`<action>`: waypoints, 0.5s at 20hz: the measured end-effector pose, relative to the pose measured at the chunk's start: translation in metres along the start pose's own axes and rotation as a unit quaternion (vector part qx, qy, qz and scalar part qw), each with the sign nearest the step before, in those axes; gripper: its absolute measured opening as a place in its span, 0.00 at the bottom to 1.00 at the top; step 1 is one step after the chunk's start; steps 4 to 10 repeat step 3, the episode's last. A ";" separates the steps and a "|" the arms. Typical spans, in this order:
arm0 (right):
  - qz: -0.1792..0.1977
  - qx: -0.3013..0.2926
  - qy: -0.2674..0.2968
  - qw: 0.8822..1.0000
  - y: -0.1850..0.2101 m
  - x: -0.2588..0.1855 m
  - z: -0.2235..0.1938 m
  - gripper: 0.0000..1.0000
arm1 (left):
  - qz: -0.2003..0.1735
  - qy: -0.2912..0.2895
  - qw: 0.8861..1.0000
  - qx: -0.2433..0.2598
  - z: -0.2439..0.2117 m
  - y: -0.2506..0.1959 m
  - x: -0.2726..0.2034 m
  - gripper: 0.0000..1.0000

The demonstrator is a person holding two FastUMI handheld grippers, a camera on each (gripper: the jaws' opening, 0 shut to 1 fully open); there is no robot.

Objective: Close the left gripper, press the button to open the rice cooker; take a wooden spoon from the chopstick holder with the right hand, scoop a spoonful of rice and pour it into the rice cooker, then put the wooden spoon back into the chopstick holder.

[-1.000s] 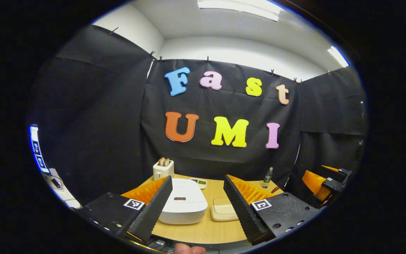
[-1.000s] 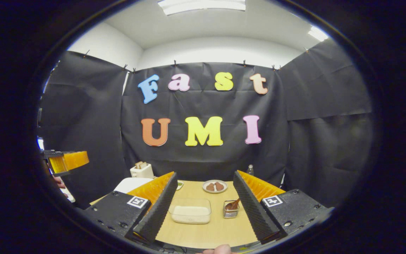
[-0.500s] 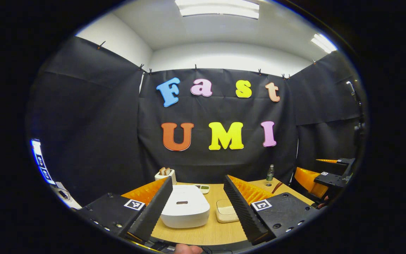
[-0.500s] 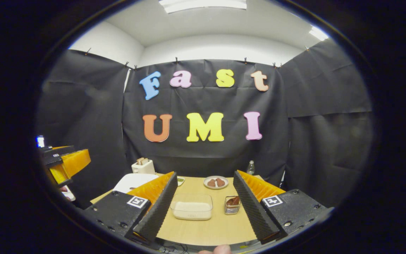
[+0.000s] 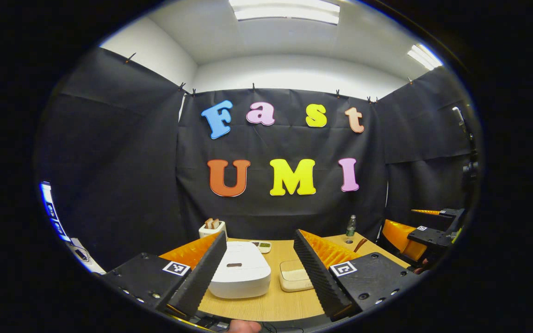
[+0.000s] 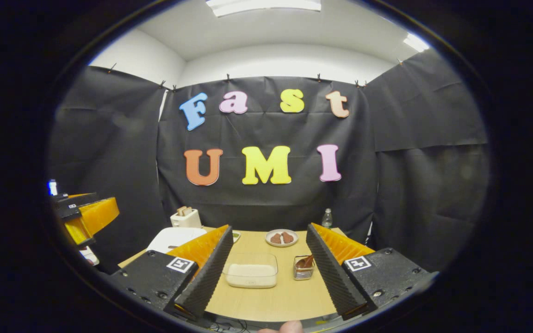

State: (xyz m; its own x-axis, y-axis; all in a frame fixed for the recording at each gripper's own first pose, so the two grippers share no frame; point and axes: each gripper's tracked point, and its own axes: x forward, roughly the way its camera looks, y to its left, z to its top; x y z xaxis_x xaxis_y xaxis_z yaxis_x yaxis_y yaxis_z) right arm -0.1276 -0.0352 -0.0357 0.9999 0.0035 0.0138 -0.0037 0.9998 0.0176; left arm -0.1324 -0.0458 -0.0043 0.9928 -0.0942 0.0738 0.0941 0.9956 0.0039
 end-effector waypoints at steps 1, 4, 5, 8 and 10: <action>-0.001 -0.002 -0.001 1.000 0.000 0.000 0.001 1.00 | 0.001 0.000 1.000 0.003 -0.001 0.000 0.000 0.95; -0.002 -0.003 -0.003 1.000 0.001 -0.001 0.003 1.00 | 0.001 -0.003 1.000 0.004 0.001 0.000 0.000 0.95; -0.002 -0.003 -0.003 1.000 0.001 -0.001 0.003 1.00 | 0.001 -0.003 1.000 0.004 0.001 0.000 0.000 0.95; -0.002 -0.003 -0.003 1.000 0.001 -0.001 0.003 1.00 | 0.001 -0.003 1.000 0.004 0.001 0.000 0.000 0.95; -0.002 -0.003 -0.003 1.000 0.001 -0.001 0.003 1.00 | 0.001 -0.003 1.000 0.004 0.001 0.000 0.000 0.95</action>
